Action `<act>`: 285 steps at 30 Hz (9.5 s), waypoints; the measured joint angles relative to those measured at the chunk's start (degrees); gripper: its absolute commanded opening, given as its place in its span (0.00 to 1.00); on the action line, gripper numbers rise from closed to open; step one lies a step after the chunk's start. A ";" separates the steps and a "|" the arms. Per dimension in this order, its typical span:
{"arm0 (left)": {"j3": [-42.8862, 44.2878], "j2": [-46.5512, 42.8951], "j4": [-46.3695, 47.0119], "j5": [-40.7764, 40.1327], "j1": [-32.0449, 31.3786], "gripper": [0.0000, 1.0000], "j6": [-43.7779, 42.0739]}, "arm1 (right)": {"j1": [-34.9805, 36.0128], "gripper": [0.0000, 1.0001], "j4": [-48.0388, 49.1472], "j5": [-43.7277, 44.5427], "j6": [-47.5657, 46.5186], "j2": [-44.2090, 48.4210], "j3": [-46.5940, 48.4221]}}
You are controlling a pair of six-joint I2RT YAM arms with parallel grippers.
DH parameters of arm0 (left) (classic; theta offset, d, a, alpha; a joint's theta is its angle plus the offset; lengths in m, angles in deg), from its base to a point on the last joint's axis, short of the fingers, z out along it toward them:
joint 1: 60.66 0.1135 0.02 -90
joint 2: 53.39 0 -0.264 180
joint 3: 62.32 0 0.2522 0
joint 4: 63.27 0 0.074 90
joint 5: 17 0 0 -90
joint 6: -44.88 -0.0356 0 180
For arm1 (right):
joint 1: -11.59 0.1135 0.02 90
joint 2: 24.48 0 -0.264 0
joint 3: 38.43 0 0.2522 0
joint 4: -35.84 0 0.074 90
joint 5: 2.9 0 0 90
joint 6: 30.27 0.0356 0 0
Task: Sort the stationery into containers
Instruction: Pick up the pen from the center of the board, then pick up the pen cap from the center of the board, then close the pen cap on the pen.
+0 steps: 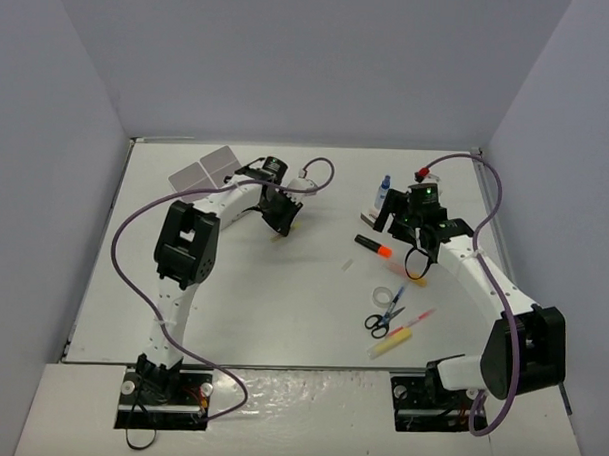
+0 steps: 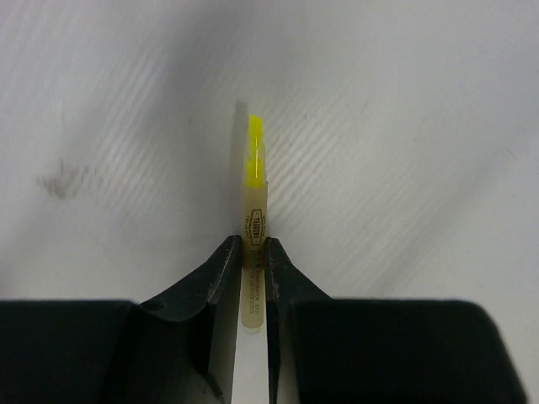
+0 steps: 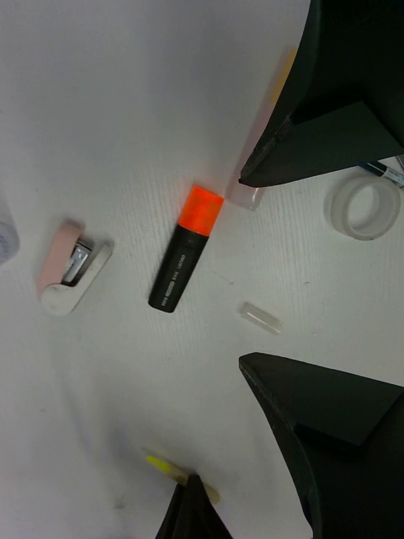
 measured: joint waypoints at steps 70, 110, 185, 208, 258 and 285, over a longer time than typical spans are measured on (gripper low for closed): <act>-34.15 -74.06 1.40 -6.28 8.30 0.00 11.03 | 18.12 0.08 -3.49 11.05 18.41 -29.32 9.85; -36.53 -77.04 13.79 1.33 8.79 0.00 23.01 | 20.07 0.00 29.33 -7.76 -2.48 -12.33 30.47; -52.99 -77.00 44.91 9.89 8.30 0.00 39.90 | 31.69 0.00 55.40 -12.92 2.80 -12.29 19.69; -52.99 -77.47 43.03 9.89 8.30 0.00 39.69 | 32.17 0.00 54.16 -12.74 1.31 -12.05 19.63; -54.28 -77.57 42.81 8.19 8.28 0.00 38.15 | 32.43 0.00 52.47 -11.52 3.58 -11.66 19.37; -54.28 -77.56 42.87 7.31 8.28 0.00 37.03 | 32.43 0.00 54.73 -11.52 5.63 -12.89 18.98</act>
